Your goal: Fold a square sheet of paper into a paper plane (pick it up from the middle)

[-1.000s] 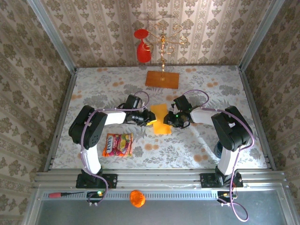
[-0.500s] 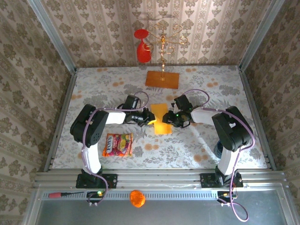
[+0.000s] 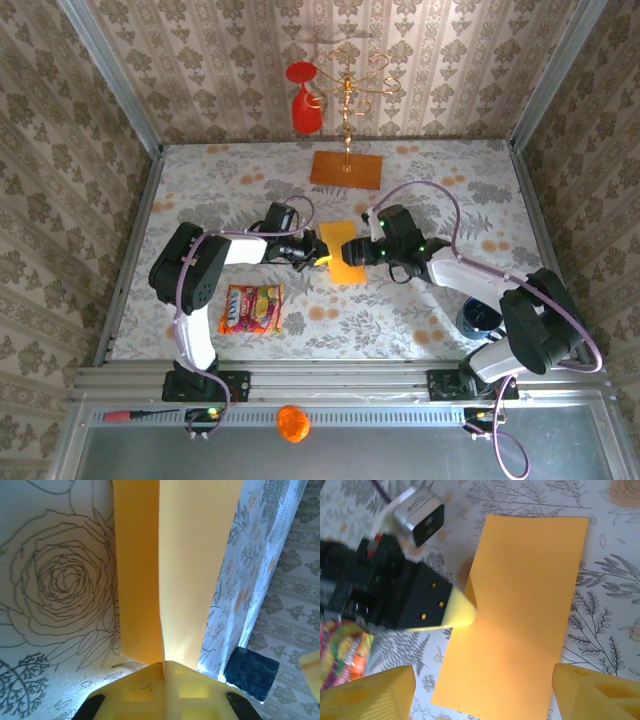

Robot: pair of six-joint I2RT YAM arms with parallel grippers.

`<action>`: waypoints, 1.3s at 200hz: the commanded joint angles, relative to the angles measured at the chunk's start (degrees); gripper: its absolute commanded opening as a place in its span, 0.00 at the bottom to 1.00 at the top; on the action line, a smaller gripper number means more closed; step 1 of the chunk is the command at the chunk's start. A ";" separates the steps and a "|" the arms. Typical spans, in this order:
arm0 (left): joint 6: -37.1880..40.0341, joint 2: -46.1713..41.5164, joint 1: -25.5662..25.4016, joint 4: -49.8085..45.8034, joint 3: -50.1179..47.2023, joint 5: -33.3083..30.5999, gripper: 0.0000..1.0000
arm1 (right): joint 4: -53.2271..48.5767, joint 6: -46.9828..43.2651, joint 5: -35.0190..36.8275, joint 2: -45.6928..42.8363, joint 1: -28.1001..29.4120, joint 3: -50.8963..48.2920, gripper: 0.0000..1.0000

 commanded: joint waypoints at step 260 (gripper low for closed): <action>-4.50 -1.61 0.07 -2.42 1.44 2.46 0.04 | 29.34 -37.49 20.85 7.27 16.51 -14.64 0.23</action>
